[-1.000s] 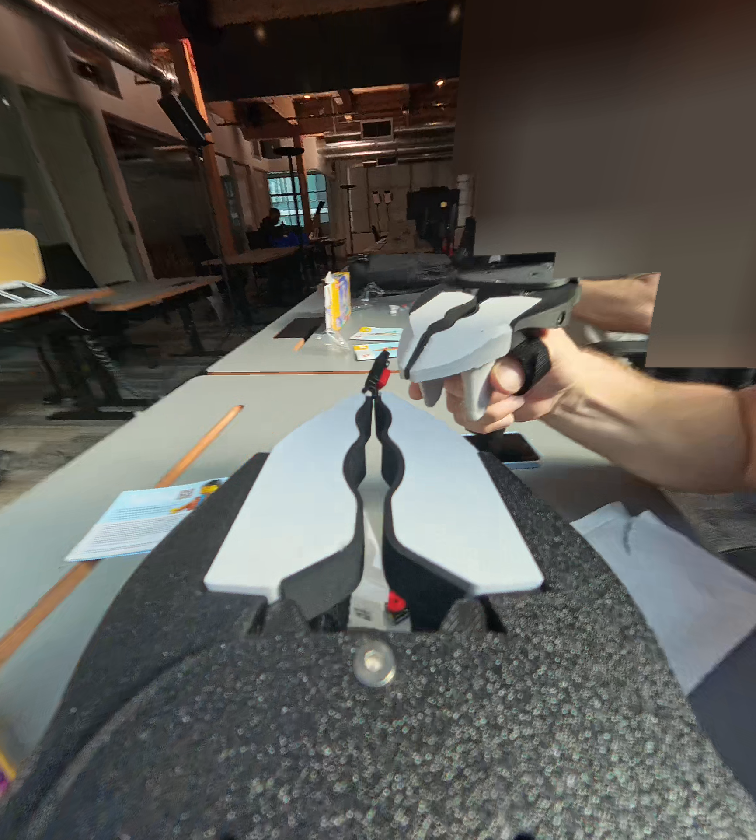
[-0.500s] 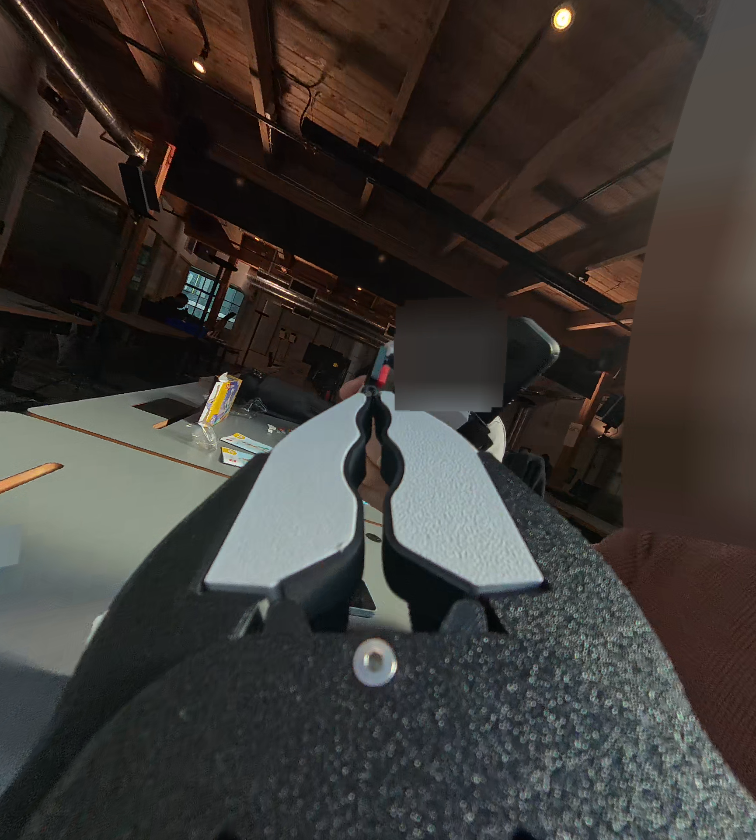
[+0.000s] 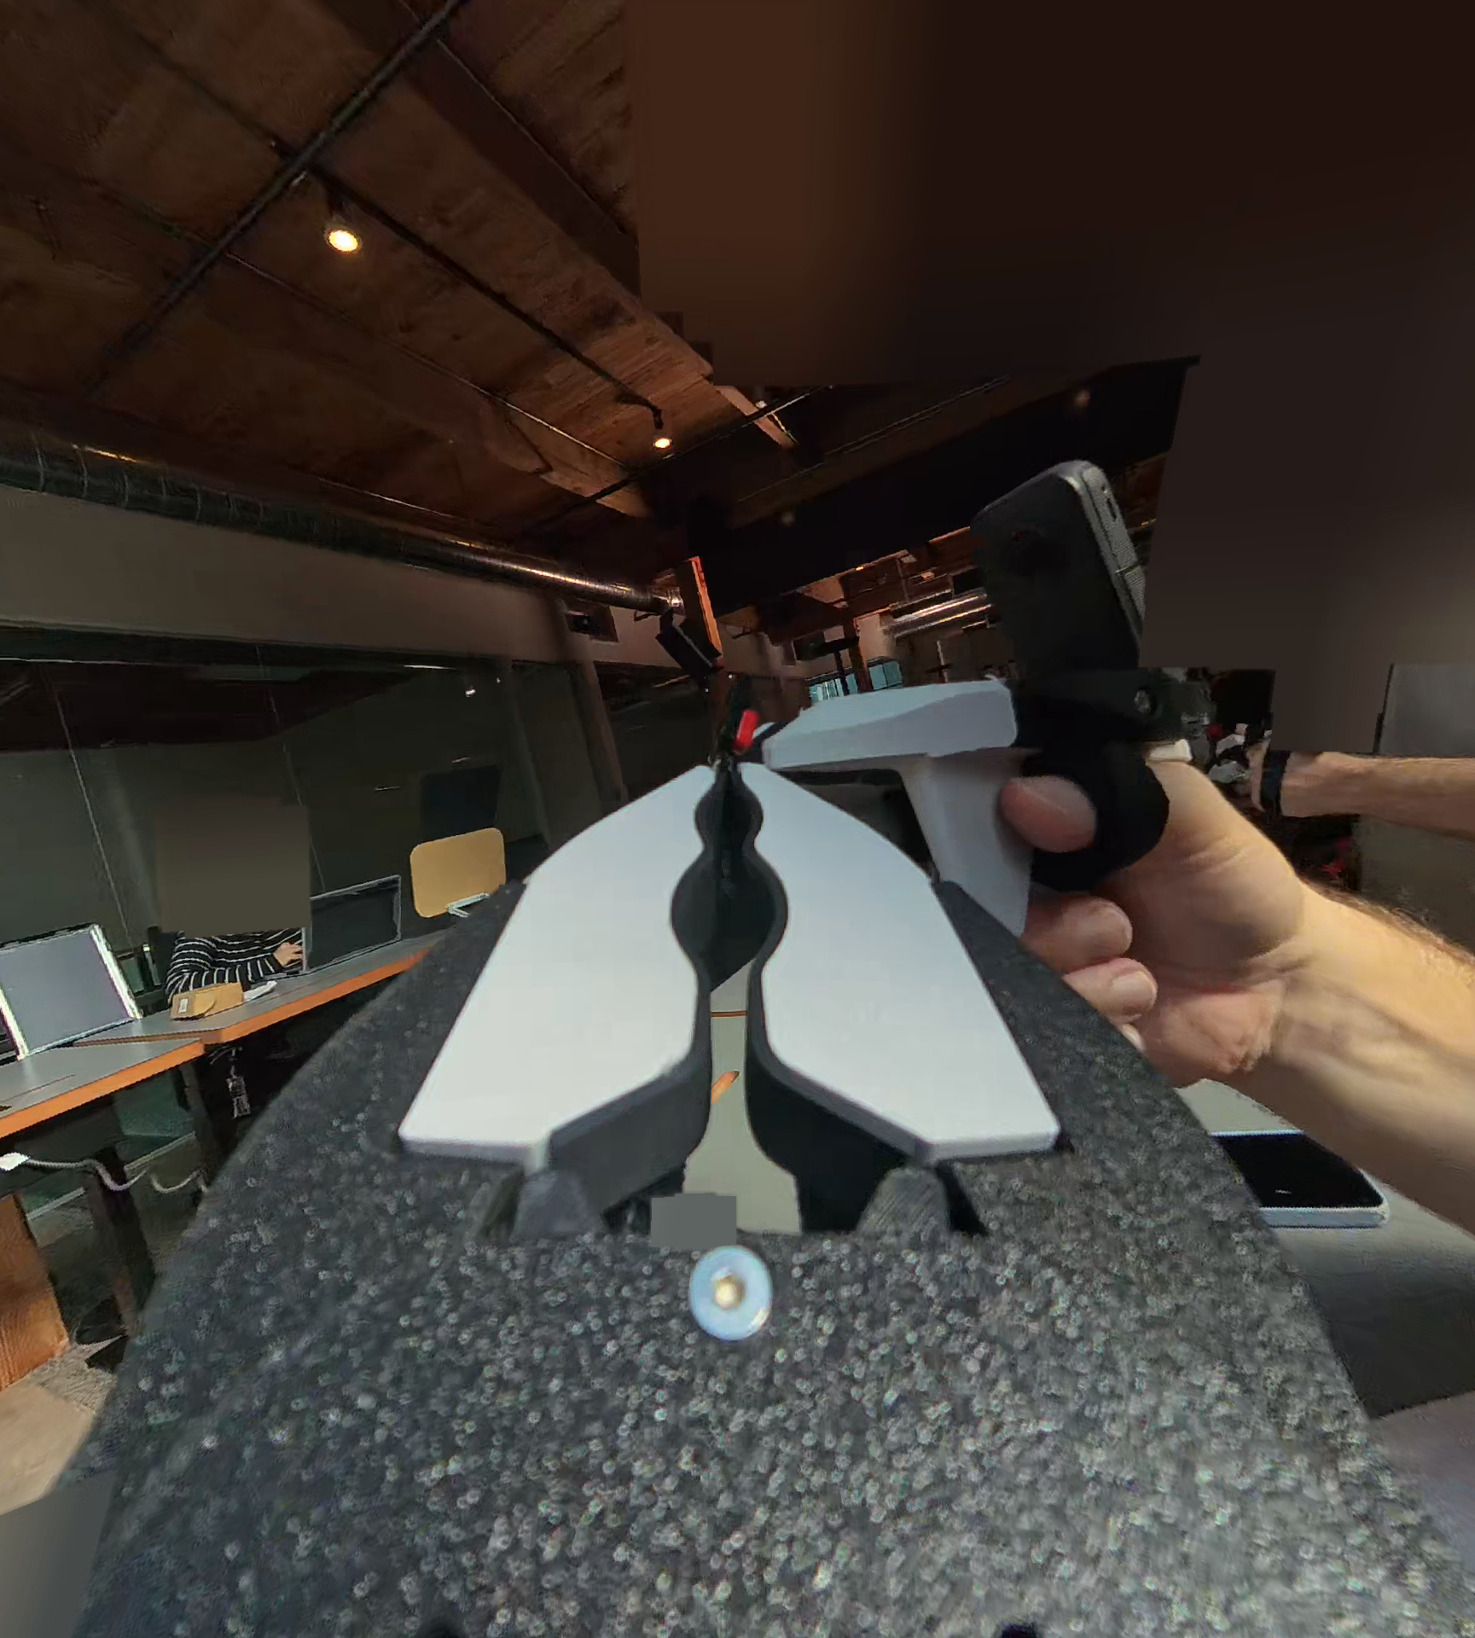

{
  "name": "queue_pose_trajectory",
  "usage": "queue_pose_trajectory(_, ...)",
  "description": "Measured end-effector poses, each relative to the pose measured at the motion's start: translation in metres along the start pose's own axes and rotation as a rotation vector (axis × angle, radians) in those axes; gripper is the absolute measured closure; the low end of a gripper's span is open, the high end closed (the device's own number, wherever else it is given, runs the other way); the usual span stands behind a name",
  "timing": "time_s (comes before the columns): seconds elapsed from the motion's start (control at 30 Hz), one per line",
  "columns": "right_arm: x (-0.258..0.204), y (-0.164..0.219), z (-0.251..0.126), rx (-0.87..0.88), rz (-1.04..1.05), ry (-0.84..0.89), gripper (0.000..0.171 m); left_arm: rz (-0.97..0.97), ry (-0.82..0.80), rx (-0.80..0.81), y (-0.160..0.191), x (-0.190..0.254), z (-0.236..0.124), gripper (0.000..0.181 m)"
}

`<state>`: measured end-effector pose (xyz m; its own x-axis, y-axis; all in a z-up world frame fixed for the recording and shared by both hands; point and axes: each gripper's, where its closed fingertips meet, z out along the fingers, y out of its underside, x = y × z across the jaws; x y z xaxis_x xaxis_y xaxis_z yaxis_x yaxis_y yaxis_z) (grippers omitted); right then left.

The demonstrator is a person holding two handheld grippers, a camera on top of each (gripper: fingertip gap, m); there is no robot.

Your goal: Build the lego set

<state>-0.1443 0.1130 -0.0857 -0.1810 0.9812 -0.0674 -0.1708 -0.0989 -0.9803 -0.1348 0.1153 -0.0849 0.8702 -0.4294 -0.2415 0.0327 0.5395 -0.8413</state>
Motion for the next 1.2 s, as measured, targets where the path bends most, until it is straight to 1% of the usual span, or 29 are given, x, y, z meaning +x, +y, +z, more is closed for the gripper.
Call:
queue_pose_trajectory(0.1, -0.003, -0.004, 0.001, 0.042, 0.027, -0.016, 0.157, 0.047, -0.013, -0.01, 0.0, 0.0, 0.0, 0.181)
queue_pose_trajectory(0.17, -0.004, -0.004, 0.001, 0.039, 0.029, -0.019, 0.158, 0.067, -0.01, -0.019, 0.0, 0.001, 0.0, 0.181)
queue_pose_trajectory(0.23, -0.005, -0.005, 0.0, 0.056, 0.034, -0.017, 0.162, 0.089, -0.014, -0.022, 0.0, 0.002, 0.001, 0.181)
queue_pose_trajectory(0.33, -0.004, -0.007, 0.0, 0.069, 0.03, 0.0, 0.164, 0.109, -0.012, -0.029, 0.001, 0.003, 0.001, 0.181)
queue_pose_trajectory(0.4, -0.006, -0.005, 0.001, 0.051, 0.027, -0.014, 0.164, 0.129, -0.007, -0.039, 0.002, 0.006, 0.002, 0.181)
queue_pose_trajectory(0.5, -0.005, -0.001, 0.001, 0.012, -0.013, -0.008, 0.164, 0.111, 0.002, -0.043, 0.004, 0.007, 0.002, 0.181)
queue_pose_trajectory(0.6, 0.004, -0.003, -0.006, -0.01, -0.041, 0.026, 0.164, 0.127, -0.05, -0.019, 0.0, -0.006, -0.001, 0.181)
queue_pose_trajectory(0.63, 0.007, -0.003, -0.008, -0.02, -0.034, 0.019, 0.164, 0.173, -0.057, -0.02, -0.002, -0.01, -0.002, 0.181)
queue_pose_trajectory(0.67, 0.007, 0.0, -0.01, -0.056, -0.012, -0.014, 0.164, 0.252, -0.031, -0.038, -0.002, -0.011, -0.002, 0.181)
queue_pose_trajectory(0.7, 0.008, 0.004, -0.011, -0.098, -0.002, -0.034, 0.164, 0.341, 0.045, -0.081, 0.001, -0.008, -0.001, 0.181)
queue_pose_trajectory(0.73, 0.008, 0.008, -0.013, -0.146, -0.003, -0.051, 0.164, 0.402, 0.171, -0.128, 0.007, 0.001, -0.002, 0.177)
queue_pose_trajectory(0.77, 0.006, 0.015, -0.016, -0.206, 0.016, -0.091, 0.164, 0.425, 0.292, -0.159, 0.011, 0.011, -0.007, 0.173)
queue_pose_trajectory(0.8, 0.001, 0.02, -0.018, -0.247, 0.05, -0.144, 0.164, 0.45, 0.355, -0.164, 0.012, 0.016, -0.011, 0.168)
queue_pose_trajectory(0.83, -0.001, 0.022, -0.02, -0.259, 0.091, -0.179, 0.164, 0.512, 0.367, -0.162, 0.013, 0.016, -0.014, 0.162)
queue_pose_trajectory(0.9, -0.006, 0.019, -0.024, -0.233, 0.221, -0.278, 0.164, 0.687, 0.349, -0.188, 0.018, 0.014, -0.016, 0.157)
queue_pose_trajectory(0.97, 0.001, 0.021, -0.025, -0.214, 0.29, -0.295, 0.165, 0.817, 0.304, -0.2, 0.02, 0.012, -0.014, 0.154)
queue_pose_trajectory(1.03, 0.002, 0.023, -0.023, -0.201, 0.321, -0.298, 0.165, 0.882, 0.278, -0.177, 0.018, 0.016, -0.012, 0.154)
queue_pose_trajectory(1.1, -0.002, 0.022, -0.019, -0.172, 0.363, -0.325, 0.165, 0.943, 0.244, -0.192, 0.021, 0.017, -0.009, 0.154)
queue_pose_trajectory(1.17, -0.004, 0.023, -0.014, -0.159, 0.391, -0.338, 0.165, 0.968, 0.205, -0.204, 0.022, 0.014, -0.006, 0.156)
queue_pose_trajectory(1.2, -0.005, 0.024, -0.013, -0.154, 0.405, -0.343, 0.165, 0.966, 0.178, -0.197, 0.02, 0.012, -0.006, 0.159)
